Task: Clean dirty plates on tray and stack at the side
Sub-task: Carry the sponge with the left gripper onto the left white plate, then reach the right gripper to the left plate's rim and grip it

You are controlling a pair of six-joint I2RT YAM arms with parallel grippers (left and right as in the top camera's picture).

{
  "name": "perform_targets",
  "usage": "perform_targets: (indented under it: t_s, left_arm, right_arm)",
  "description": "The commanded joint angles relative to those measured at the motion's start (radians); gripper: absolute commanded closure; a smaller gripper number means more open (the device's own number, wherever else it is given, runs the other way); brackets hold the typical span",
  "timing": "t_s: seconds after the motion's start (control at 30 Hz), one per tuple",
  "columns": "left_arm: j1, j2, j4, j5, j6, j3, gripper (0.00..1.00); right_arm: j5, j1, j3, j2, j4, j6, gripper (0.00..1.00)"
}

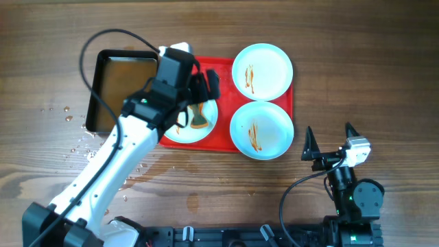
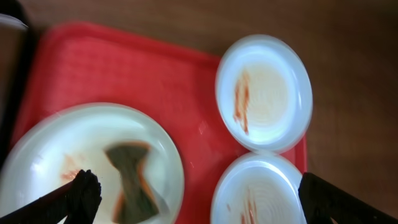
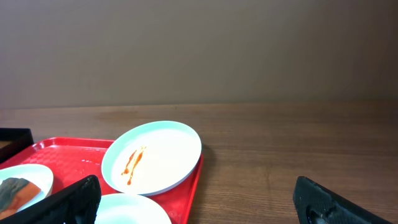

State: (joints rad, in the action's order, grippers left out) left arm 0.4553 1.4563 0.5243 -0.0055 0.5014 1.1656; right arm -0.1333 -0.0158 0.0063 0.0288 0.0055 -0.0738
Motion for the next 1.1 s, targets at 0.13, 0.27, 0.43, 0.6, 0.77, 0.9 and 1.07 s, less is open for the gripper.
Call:
perform_targets:
  t_s: [0.13,0.27,0.43,0.6,0.77,0.9,1.07]
  left_arm:
    - [0.138,0.070,0.050,0.215,-0.019,-0.002,0.00]
    - [0.176,0.070,0.050,0.238,-0.019,-0.002,0.00]
    - [0.213,0.070,0.055,0.225,-0.020,-0.002,0.00]
    - [0.214,0.070,0.082,0.217,-0.020,-0.002,0.00]
    - [0.214,0.070,0.083,0.148,-0.018,-0.002,0.00]
    - [0.194,0.070,0.148,-0.044,0.211,-0.002,0.00]
    - [0.093,0.070,0.231,-0.066,0.383,-0.002,0.00]
  right_arm:
    - [0.005,0.005,-0.001,-0.002,0.039,-0.028,0.00]
    - [-0.179,0.005,-0.001,-0.002,0.131,-0.539,0.00]
    - [-0.328,0.005,-0.001,-0.002,0.030,-1.799,0.00]
    - [-0.280,0.005,0.001,0.001,0.543,-1.833,0.00]
    - [-0.400,0.005,0.206,0.055,0.469,-1.475,0.00]
    - [-0.563,0.005,0.578,0.343,0.027,-0.921,0.01]
    - [-0.590,0.006,1.025,0.807,-0.571,-0.501,0.01]
